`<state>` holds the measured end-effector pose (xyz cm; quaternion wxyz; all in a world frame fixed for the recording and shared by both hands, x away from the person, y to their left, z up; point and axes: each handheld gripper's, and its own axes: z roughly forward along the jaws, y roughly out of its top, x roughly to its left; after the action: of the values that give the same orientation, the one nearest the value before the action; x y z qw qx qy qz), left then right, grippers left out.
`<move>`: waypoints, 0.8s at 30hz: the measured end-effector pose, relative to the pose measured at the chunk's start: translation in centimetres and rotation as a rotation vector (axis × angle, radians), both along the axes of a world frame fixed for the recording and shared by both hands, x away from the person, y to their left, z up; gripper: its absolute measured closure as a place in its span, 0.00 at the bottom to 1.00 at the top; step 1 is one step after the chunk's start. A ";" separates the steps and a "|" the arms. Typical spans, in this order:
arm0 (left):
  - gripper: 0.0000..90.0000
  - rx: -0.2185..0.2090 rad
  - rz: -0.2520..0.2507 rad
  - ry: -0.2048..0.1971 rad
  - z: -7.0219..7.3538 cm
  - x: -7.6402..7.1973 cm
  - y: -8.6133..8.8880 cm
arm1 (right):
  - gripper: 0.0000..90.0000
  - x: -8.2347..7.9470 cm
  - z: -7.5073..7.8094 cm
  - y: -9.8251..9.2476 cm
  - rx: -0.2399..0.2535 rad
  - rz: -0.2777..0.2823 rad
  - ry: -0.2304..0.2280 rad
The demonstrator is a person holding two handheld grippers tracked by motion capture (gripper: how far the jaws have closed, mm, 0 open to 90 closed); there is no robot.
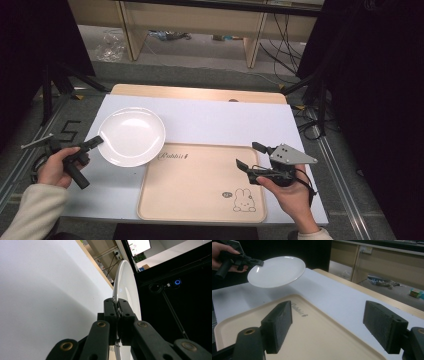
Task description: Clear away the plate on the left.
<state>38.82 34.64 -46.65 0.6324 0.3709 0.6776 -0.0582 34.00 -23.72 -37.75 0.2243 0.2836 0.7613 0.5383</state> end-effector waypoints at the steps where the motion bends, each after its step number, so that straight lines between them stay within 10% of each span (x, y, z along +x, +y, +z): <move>1: 0.96 0.000 0.000 0.000 0.0 0.0 0.0 | 0.27 0.0 0.0 0.0 0.002 -0.003 -0.002; 24: 0.96 -0.023 -0.077 -0.016 -0.1 0.1 -2.3 | 0.27 -0.1 0.1 0.0 0.005 -0.001 -0.001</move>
<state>38.97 32.34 -46.77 0.6393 0.3897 0.6571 -0.0875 33.93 -23.72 -37.67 0.2242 0.2844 0.7597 0.5401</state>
